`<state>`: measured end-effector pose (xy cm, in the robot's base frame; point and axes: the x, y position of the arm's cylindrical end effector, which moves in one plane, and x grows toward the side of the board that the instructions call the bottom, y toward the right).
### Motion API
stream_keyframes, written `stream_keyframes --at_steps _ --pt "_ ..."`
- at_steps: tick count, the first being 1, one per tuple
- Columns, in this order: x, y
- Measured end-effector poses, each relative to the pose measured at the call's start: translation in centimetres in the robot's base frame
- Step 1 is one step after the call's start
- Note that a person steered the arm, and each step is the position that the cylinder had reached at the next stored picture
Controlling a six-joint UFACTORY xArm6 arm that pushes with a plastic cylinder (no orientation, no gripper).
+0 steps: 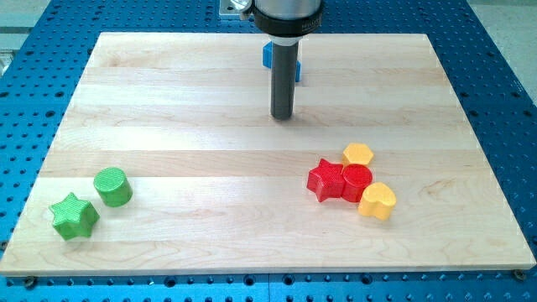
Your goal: Place the blue blocks in a diagonal position
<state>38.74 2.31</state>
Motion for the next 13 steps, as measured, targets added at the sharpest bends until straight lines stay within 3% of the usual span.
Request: stream_keyframes --at_steps 3,5,8,9,10,11,13 --pt "-0.7 3.6" --pt "-8.1 4.2" --pt "-9.8 2.5" --pt "-12.0 4.4" --pt "-18.3 5.5" --pt "-19.5 4.3" --pt "-15.1 -1.2"
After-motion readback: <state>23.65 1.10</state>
